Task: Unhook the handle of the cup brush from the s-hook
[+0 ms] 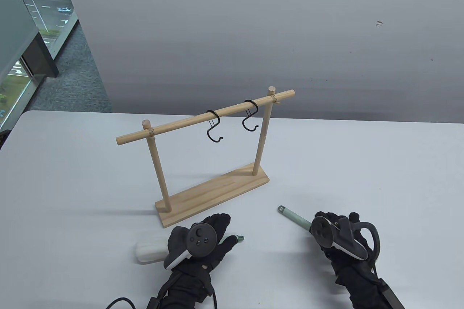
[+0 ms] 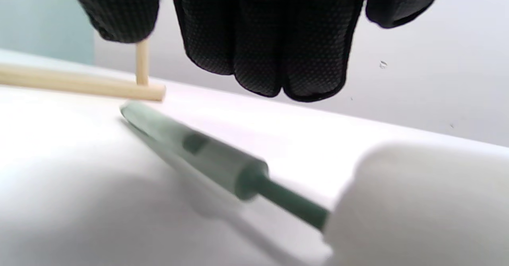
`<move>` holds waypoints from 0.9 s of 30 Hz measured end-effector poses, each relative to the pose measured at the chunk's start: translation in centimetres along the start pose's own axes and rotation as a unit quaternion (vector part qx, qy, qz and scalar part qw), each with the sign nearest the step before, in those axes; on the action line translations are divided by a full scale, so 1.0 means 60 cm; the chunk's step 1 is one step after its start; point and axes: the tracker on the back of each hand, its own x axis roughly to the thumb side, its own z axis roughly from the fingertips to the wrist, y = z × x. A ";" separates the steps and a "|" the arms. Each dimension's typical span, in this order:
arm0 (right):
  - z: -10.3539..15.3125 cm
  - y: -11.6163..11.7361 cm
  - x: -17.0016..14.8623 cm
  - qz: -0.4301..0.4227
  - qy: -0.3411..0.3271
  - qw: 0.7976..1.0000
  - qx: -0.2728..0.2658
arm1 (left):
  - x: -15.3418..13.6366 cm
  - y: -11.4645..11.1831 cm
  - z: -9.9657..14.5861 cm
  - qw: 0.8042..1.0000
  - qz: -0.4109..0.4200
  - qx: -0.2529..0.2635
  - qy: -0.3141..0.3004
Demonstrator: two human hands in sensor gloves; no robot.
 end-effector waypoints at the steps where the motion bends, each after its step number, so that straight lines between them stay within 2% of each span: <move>1: 0.004 -0.006 0.001 0.000 -0.005 1.000 -0.006 | 0.003 0.000 0.000 1.000 -0.003 0.003 -0.001; 8: 0.048 -0.033 -0.018 0.004 -0.013 0.998 -0.053 | 0.028 -0.004 -0.002 0.999 -0.038 0.007 -0.028; 14: 0.073 -0.016 -0.032 0.004 -0.013 0.994 -0.106 | 0.048 -0.018 -0.010 0.995 -0.096 -0.016 -0.033; 20: 0.072 0.011 -0.024 0.043 -0.028 0.997 -0.060 | 0.059 -0.037 -0.019 0.975 -0.217 -0.056 -0.012; 23: 0.068 0.022 -0.018 0.059 -0.033 0.997 -0.032 | 0.062 -0.044 -0.020 0.965 -0.253 -0.070 -0.005; 27: 0.066 0.027 -0.015 0.066 -0.034 0.997 -0.026 | 0.061 -0.050 -0.020 0.956 -0.279 -0.091 0.007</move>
